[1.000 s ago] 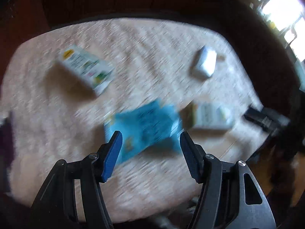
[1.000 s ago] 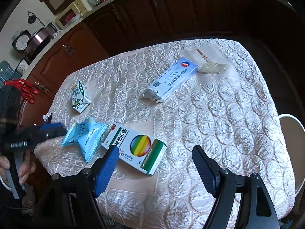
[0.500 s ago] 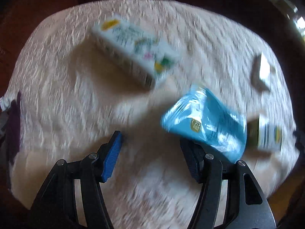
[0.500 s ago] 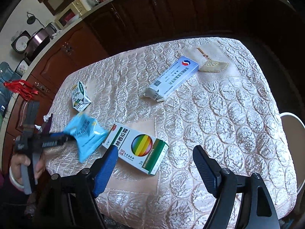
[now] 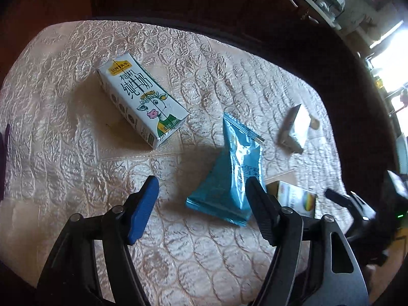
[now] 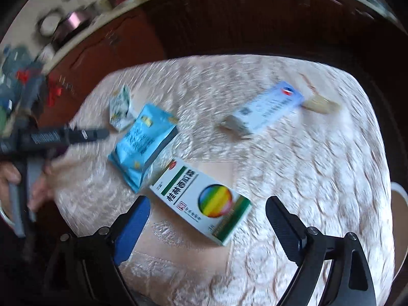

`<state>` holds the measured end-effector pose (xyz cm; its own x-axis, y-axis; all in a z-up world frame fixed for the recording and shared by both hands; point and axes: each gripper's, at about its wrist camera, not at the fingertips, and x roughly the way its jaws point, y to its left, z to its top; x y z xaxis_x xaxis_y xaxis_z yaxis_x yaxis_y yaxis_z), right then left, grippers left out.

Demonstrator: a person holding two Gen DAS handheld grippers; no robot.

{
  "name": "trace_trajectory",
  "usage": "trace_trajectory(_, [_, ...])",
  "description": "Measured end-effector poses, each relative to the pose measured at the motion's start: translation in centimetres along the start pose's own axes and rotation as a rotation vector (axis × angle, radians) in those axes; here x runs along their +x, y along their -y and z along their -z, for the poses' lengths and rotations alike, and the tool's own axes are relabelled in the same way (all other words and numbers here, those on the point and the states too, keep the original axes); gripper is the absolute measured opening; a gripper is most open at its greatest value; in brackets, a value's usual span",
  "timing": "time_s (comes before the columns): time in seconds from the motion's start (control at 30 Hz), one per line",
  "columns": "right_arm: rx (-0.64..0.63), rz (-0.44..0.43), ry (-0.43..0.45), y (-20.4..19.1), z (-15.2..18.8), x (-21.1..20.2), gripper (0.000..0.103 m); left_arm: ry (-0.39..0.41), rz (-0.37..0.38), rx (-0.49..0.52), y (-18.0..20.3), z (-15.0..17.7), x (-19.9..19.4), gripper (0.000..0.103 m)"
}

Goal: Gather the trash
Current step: 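Grasp the blue snack bag with the left gripper while the right grasps the rainbow medicine box, then carry the snack bag and medicine box over the white bucket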

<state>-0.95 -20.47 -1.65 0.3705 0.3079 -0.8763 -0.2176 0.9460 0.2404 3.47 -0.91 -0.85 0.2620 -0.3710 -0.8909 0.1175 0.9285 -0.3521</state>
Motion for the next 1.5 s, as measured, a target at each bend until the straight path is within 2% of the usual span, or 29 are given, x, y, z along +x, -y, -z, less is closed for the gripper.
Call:
trace_trajectory(0.1, [-0.133,0.002,-0.057,-1.4,-0.6,1.7,0.091,-0.001,-0.011,0.021,0.2,0.0,-0.4,0.070])
trace_trajectory(0.2, [-0.266,0.041,-0.105,-2.6,-1.1,3.5,0.091,-0.015,-0.013,0.036,0.7,0.5,-0.5,0.070])
trace_trajectory(0.33, [-0.322,0.060,-0.144,-2.7,-1.6,5.3,0.090,-0.040,-0.010,0.063,2.4,1.0,1.1,0.070])
trace_trajectory(0.37, [-0.304,0.046,-0.157,-2.4,-1.6,5.6,0.086,-0.047,-0.007,0.070,2.7,1.0,1.4,0.070])
trace_trajectory(0.4, [-0.272,0.022,-0.158,-2.0,-1.5,5.7,0.075,-0.053,-0.001,0.075,3.0,1.2,1.7,0.070])
trace_trajectory(0.5, [-0.170,0.008,-0.112,-0.9,-1.2,4.9,0.071,-0.071,0.013,0.119,4.5,1.5,2.9,0.071])
trace_trajectory(0.53, [-0.126,0.007,-0.098,-0.3,-1.1,4.6,0.063,-0.071,0.008,0.138,5.0,1.5,3.2,0.073])
trace_trajectory(0.57, [-0.075,0.036,-0.084,0.5,-0.9,4.1,0.062,-0.068,-0.002,0.161,5.6,1.7,3.6,0.074])
trace_trajectory(0.6, [-0.009,0.061,-0.070,1.5,-0.7,3.5,0.061,-0.062,-0.012,0.180,6.0,1.7,3.9,0.074])
trace_trajectory(0.67, [0.055,0.048,-0.055,2.4,-0.2,2.9,0.059,-0.042,-0.045,0.232,7.2,1.9,4.7,0.074])
trace_trajectory(0.8, [0.117,0.077,-0.046,3.0,0.5,2.4,0.060,-0.058,-0.089,0.276,8.2,1.9,6.8,0.074])
trace_trajectory(0.87, [0.146,0.066,-0.053,3.3,0.7,2.1,0.067,-0.065,-0.113,0.284,8.3,1.8,7.8,0.074])
trace_trajectory(0.9, [0.149,0.054,-0.059,3.2,0.8,2.1,0.074,-0.064,-0.124,0.285,8.4,1.8,8.0,0.074])
trace_trajectory(1.0, [0.108,0.074,-0.062,2.4,1.0,2.3,0.074,-0.061,-0.155,0.259,8.0,1.4,8.9,0.074])
trace_trajectory(1.03, [0.100,0.090,-0.060,2.2,1.1,2.7,0.074,-0.059,-0.152,0.249,7.8,1.3,9.0,0.070])
trace_trajectory(1.07, [0.105,0.097,-0.057,2.3,1.2,3.0,0.072,-0.049,-0.144,0.229,7.3,1.1,8.9,0.063])
trace_trajectory(1.1, [0.116,0.094,-0.056,2.5,1.3,3.2,0.063,-0.044,-0.136,0.217,7.0,1.1,8.8,0.062])
trace_trajectory(1.13, [0.130,0.079,-0.054,2.8,1.5,3.5,0.058,-0.039,-0.119,0.201,6.7,1.1,8.6,0.058])
trace_trajectory(1.17, [0.136,0.068,-0.049,2.9,1.7,3.5,0.058,-0.034,-0.107,0.189,6.5,1.1,8.3,0.051])
trace_trajectory(1.3, [0.165,0.028,0.005,3.1,1.9,2.3,0.052,0.017,-0.120,0.221,7.0,1.6,6.3,0.048])
trace_trajectory(1.5, [0.179,0.025,0.087,2.9,2.1,-1.1,0.052,0.096,-0.118,0.308,9.8,2.8,3.4,0.047])
